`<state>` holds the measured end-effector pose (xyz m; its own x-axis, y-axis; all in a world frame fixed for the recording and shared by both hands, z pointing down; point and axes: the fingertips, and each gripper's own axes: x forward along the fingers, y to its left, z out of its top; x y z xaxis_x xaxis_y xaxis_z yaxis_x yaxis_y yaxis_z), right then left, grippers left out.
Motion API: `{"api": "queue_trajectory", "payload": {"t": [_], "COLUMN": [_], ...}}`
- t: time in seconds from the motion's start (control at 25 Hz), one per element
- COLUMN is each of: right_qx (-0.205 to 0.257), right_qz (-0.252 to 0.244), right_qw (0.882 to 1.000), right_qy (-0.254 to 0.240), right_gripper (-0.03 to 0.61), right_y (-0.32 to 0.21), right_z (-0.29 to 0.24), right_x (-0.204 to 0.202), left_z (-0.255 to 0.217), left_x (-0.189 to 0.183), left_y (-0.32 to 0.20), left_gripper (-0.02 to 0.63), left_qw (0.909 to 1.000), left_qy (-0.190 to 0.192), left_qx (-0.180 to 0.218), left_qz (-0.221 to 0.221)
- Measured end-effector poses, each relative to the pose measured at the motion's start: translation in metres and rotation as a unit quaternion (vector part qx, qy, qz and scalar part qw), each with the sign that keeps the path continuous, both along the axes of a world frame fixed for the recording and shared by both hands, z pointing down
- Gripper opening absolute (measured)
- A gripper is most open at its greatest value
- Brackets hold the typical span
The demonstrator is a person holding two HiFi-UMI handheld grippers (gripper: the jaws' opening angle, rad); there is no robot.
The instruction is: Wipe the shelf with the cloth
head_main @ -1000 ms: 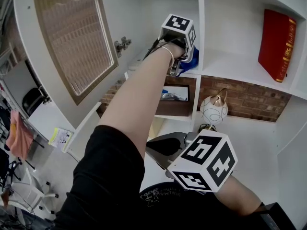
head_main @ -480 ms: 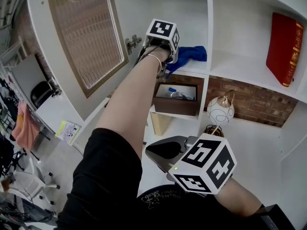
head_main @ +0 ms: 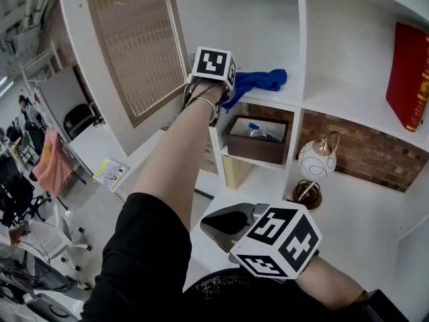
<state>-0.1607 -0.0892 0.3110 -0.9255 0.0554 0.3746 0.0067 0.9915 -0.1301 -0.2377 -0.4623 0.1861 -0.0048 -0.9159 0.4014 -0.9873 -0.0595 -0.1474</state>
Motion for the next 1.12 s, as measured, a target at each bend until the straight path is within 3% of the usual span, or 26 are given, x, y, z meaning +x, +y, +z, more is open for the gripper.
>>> {"api": "queue_trajectory", "payload": {"t": [0.2, 0.32, 0.56, 0.84, 1.12], "right_qx": [-0.007, -0.002, -0.011, -0.02, -0.021], "right_qz": [0.015, 0.041, 0.056, 0.039, 0.06], "right_qw": [1.0, 0.999, 0.997, 0.998, 0.997], "right_qy": [-0.02, -0.026, -0.043, -0.043, -0.049], "right_gripper": [0.005, 0.005, 0.005, 0.005, 0.005], "right_y": [-0.01, -0.025, -0.036, -0.029, -0.035], "right_z": [-0.003, -0.006, -0.012, -0.003, 0.006], "right_x": [0.018, 0.029, 0.037, 0.033, 0.039], "left_z": [0.001, 0.002, 0.005, 0.005, 0.006], "left_x": [0.009, 0.035, 0.092, 0.1, 0.12], "left_y": [0.001, -0.001, 0.0, 0.002, 0.002], "left_gripper": [0.008, 0.008, 0.008, 0.006, 0.005], "left_qw": [0.9997, 0.9996, 0.9965, 0.9959, 0.9932], "left_qy": [-0.016, -0.008, -0.034, -0.033, -0.057], "left_qx": [0.016, 0.007, -0.008, 0.011, -0.005], "left_qz": [-0.002, 0.027, 0.076, 0.083, 0.101]}}
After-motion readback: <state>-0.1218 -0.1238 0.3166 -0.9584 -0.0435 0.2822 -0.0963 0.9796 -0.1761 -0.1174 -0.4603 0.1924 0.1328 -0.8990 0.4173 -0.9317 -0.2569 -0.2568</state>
